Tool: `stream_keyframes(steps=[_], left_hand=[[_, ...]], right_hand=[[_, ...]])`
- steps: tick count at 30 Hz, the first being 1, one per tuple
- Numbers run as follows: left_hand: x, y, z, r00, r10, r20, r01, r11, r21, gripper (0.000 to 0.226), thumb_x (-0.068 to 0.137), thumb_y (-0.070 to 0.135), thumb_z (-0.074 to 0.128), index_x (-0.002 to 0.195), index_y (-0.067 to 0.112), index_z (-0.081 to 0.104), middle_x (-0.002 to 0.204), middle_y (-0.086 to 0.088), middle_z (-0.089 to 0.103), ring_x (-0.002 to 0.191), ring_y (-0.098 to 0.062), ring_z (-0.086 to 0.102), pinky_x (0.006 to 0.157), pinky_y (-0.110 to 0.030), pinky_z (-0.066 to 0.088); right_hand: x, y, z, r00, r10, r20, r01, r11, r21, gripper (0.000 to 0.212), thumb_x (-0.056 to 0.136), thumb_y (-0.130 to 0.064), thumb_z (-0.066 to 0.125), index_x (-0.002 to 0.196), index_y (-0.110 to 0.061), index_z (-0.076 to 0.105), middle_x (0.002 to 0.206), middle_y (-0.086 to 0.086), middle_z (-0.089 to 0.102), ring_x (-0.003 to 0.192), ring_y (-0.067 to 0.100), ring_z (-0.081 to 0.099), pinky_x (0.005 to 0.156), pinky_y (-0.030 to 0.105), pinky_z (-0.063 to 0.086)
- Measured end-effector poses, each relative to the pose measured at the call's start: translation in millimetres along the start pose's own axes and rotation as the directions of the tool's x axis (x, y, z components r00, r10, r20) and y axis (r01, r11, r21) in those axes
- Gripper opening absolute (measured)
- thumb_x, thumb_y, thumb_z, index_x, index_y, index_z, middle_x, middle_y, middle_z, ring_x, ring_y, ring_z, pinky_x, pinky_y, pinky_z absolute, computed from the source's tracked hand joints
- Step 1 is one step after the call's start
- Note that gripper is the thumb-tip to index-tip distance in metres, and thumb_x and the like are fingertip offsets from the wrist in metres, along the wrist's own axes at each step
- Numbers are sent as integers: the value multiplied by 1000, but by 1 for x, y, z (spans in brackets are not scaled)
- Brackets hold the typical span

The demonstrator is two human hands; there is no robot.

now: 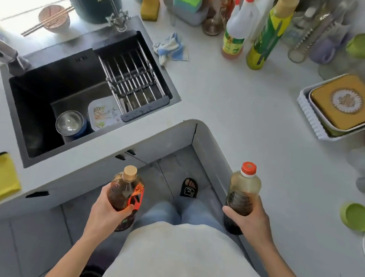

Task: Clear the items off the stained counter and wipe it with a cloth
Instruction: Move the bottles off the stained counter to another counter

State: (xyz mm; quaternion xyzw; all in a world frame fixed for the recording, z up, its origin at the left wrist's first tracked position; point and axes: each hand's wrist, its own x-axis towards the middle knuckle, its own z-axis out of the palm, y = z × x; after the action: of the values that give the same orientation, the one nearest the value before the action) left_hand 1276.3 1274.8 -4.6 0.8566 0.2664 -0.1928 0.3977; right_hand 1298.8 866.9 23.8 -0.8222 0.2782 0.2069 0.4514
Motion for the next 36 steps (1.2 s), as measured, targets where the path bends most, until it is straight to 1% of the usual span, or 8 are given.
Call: stream_keyframes(steps=[6,9,12,17,22,26,30,36], left_hand=[[19,18,-29,999,-47,-11,48,998,51,87,71,39,94,141,42,41,121,10,67,112,-22,64,98,-45,54],[41,40,-42,1000,-28,-5,28,998,63,85,70,41,93,137,47,42,116,14,67,110,-22,65,91,-41,56],[73,74,-53,997,66,28,-67,996,53,80,68,44,94,127,56,42,110,23,66,106,-11,66,81,-28,51],[135,163,-60,951,291,107,-294,956,13,83,66,49,92,126,71,39,118,42,61,109,21,57,81,-14,47],[200,259,-39,882,439,171,-441,897,-25,81,65,51,87,125,72,37,117,45,59,107,23,57,82,-11,45],[235,323,-13,835,505,218,-503,861,-67,81,63,52,87,123,73,37,116,43,62,107,23,57,83,-7,43],[261,374,19,791,559,249,-552,827,-103,83,61,50,86,133,55,45,114,36,63,106,25,56,84,-3,40],[292,414,72,774,593,223,-571,805,-159,85,70,37,92,143,33,48,118,29,61,106,26,55,82,6,41]], right_hand=[[51,-74,8,996,-87,9,87,996,20,75,64,-51,92,126,-39,52,112,-20,69,102,3,66,85,28,53],[70,-104,10,995,-96,-2,96,995,25,74,62,-55,91,123,-40,53,110,-21,69,101,-1,65,82,25,50],[85,-128,11,996,-89,-30,90,995,37,75,62,-55,91,124,-39,52,111,-20,69,102,0,65,83,24,51],[105,-156,8,990,-36,-136,54,990,133,73,65,-52,91,126,-42,54,114,-19,70,104,1,66,90,29,53],[136,-186,2,966,4,-257,58,971,233,67,64,-50,91,120,-47,54,104,-37,66,95,-18,61,77,13,45],[165,-208,-8,943,20,-331,84,951,297,69,64,-50,91,121,-50,52,103,-41,64,96,-21,60,75,6,43],[203,-227,-21,917,26,-398,122,932,341,68,62,-52,90,119,-50,52,103,-42,64,94,-21,61,68,-4,43],[266,-238,-33,889,9,-458,175,917,359,73,60,-56,91,121,-49,51,106,-39,64,97,-18,61,76,9,45]])
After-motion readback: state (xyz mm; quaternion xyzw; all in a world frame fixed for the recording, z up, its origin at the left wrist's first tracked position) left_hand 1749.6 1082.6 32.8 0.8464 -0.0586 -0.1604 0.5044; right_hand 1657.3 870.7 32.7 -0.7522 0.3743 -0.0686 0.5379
